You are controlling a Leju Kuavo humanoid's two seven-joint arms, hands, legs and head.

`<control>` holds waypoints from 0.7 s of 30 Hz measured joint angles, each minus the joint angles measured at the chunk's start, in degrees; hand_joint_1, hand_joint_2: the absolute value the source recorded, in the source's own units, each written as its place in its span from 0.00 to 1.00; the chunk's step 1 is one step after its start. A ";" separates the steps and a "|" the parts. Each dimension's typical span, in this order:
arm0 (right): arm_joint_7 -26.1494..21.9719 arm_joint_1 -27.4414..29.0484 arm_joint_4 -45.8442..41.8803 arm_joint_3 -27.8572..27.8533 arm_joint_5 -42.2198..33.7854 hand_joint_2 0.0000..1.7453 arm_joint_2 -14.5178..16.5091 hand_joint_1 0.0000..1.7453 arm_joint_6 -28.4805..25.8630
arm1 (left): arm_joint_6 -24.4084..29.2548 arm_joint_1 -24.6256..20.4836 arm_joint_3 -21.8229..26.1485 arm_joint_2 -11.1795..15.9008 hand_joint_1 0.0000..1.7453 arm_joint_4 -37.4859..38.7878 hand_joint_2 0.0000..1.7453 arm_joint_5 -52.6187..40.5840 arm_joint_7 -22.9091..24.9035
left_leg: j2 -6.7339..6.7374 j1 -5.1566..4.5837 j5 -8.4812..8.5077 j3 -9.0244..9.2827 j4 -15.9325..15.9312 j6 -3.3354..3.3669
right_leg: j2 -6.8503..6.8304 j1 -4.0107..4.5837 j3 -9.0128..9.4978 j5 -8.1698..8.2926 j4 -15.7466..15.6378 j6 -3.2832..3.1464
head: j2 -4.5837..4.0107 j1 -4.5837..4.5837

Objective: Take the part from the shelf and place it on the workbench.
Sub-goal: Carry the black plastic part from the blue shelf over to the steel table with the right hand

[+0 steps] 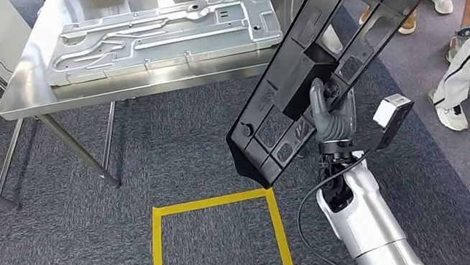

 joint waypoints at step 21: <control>0.80 0.04 -1.09 0.14 2.63 1.00 -0.55 1.00 -0.84 | -2.45 -1.31 -0.08 -1.25 0.00 0.11 1.00 -1.85 0.25 | -0.97 -1.61 0.95 10.29 -11.39 2.81 | 0.97 1.93 -5.61 3.80 0.40 -0.94 | 0.01 0.02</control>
